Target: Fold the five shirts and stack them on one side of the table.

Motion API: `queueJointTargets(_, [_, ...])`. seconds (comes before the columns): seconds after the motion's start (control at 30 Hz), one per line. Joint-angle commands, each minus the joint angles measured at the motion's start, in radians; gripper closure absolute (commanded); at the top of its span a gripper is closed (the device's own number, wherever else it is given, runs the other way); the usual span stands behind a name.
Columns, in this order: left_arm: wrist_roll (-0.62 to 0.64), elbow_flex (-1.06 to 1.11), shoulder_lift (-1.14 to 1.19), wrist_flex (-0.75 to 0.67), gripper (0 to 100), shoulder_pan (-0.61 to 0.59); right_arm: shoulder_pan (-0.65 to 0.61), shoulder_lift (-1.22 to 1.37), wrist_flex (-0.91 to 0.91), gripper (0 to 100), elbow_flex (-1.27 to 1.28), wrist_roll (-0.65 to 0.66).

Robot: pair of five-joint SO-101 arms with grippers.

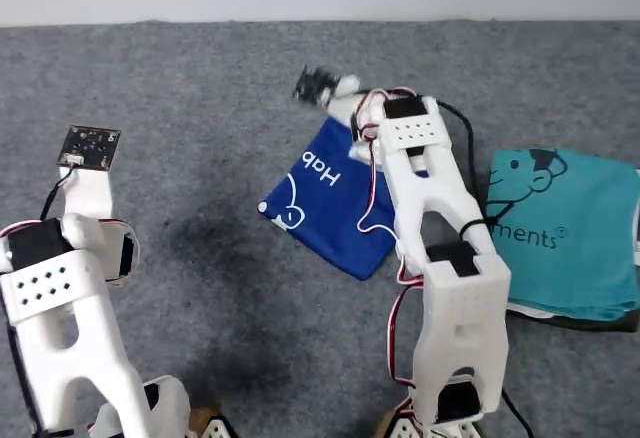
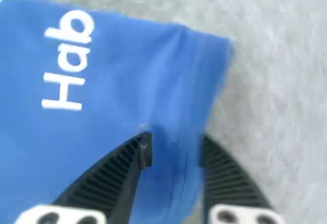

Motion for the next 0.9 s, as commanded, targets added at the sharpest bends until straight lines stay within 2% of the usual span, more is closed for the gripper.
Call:
queueJointTargets(0.0, [-0.008, -0.005, -0.032, -0.014, 98, -0.008, -0.004, -0.130, 0.077, 74.8, -0.087, -0.330])
queueJointTargets(0.23, [-0.008, -0.005, -0.032, -0.014, 98, -0.008, -0.031, -0.228, 0.272, 74.8, -0.091, -0.721])
queueJointTargets(0.4, [-0.008, -0.005, -0.032, 0.009, 98, -0.006, -0.085, -0.252, 0.414, 74.7, -0.091, -1.082])
queueJointTargets(0.53, [-0.008, -0.007, -0.032, 0.014, 98, -0.008, -0.131, -0.251, 0.495, 74.6, -0.091, -1.313])
queueJointTargets(0.63, [-0.008, -0.005, -0.032, 0.014, 98, -0.008, -0.148, -0.249, 0.535, 70.5, -0.089, -1.422])
queueJointTargets(0.77, [-0.008, -0.005, -0.032, 0.015, 98, -0.008, -0.136, -0.208, 0.512, 57.3, -0.089, -1.544])
queueJointTargets(0.87, [-0.008, -0.005, -0.032, 0.015, 98, -0.008, -0.136, -0.147, 0.479, 54.9, -0.089, -1.603])
